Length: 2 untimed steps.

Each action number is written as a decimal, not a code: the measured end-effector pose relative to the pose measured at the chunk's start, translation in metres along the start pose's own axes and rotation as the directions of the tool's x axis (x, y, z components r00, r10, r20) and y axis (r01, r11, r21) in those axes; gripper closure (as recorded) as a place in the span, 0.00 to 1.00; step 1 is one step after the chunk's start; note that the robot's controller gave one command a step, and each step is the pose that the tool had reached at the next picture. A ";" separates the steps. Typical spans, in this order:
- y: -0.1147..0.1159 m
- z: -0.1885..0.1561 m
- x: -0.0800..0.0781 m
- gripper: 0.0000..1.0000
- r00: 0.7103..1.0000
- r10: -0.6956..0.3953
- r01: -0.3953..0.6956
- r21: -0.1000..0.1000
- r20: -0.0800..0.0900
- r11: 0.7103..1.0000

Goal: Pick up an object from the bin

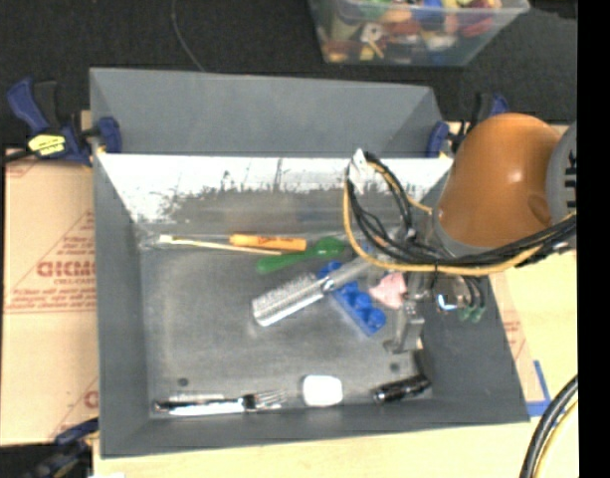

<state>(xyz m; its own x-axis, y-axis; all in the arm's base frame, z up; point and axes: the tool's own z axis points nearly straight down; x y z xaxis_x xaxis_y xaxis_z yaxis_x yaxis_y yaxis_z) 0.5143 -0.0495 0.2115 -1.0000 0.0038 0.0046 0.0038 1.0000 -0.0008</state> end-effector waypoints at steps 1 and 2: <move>0.000 -0.004 -0.002 0.00 1.000 -0.003 0.003 0.001 0.008 1.000; 0.041 0.119 -0.114 0.00 0.994 -0.111 0.110 0.004 0.018 0.994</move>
Offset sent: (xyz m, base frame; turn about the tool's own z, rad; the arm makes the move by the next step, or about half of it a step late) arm 0.1234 0.0479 -0.1415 -0.1290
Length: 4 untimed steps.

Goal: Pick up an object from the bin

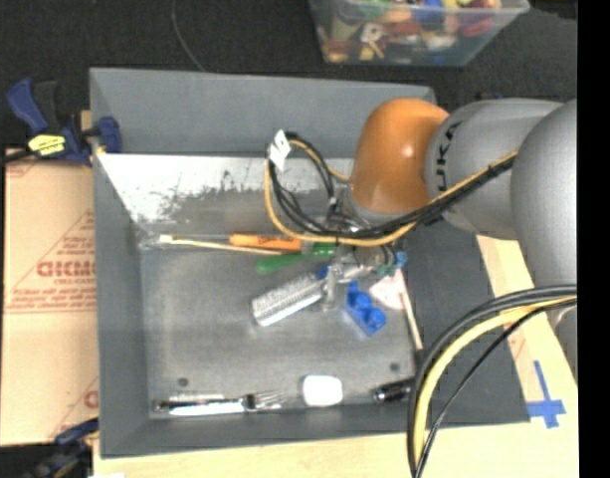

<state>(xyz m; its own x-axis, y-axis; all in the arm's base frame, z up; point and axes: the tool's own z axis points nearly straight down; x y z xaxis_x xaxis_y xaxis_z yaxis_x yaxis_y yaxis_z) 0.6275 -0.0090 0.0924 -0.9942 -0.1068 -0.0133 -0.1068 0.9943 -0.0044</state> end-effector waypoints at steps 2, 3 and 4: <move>0.039 -0.007 0.014 0.00 0.997 -0.082 0.082 -0.001 0.000 0.997; 0.023 0.022 0.002 0.00 0.986 -0.168 0.168 0.007 0.009 0.986; 0.037 0.020 0.018 1.00 0.999 -0.050 0.050 0.001 0.007 0.999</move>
Offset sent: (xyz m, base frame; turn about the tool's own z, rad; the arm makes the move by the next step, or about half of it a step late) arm -0.0183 0.0385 0.0076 -0.0803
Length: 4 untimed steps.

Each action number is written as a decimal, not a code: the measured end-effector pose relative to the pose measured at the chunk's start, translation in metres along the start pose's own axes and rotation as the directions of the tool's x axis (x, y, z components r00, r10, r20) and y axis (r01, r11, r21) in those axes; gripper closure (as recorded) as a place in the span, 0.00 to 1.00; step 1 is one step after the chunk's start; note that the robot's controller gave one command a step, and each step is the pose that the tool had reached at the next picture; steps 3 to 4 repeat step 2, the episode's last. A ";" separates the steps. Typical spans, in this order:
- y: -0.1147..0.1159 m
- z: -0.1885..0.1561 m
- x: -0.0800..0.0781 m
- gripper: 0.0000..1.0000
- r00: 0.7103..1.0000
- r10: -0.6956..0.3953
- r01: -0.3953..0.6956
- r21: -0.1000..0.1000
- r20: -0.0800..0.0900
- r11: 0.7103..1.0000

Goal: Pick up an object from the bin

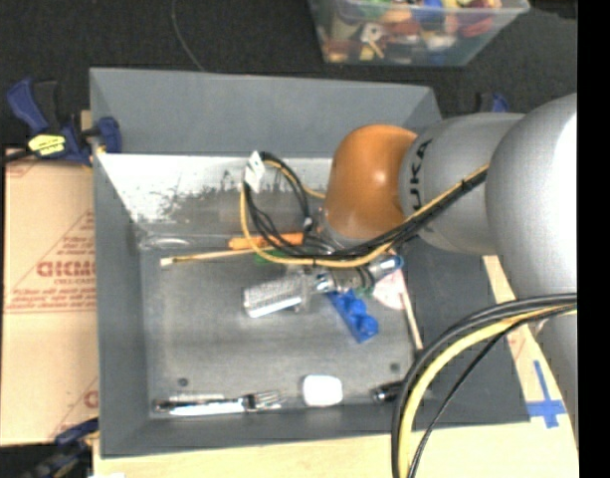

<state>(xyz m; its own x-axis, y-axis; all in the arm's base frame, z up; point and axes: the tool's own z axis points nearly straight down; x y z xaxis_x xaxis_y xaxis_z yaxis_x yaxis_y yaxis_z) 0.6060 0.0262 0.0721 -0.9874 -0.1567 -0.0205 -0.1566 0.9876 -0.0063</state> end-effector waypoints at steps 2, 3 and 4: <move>-0.001 -0.008 0.000 1.00 1.000 0.000 0.000 0.001 0.004 1.000; -0.001 -0.008 0.000 1.00 1.000 0.000 0.000 0.001 0.004 1.000; -0.001 -0.008 0.000 1.00 1.000 0.000 0.000 0.001 0.004 1.000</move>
Offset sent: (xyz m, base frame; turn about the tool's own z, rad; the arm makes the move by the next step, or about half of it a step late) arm 0.0000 -0.0001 0.0116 0.0000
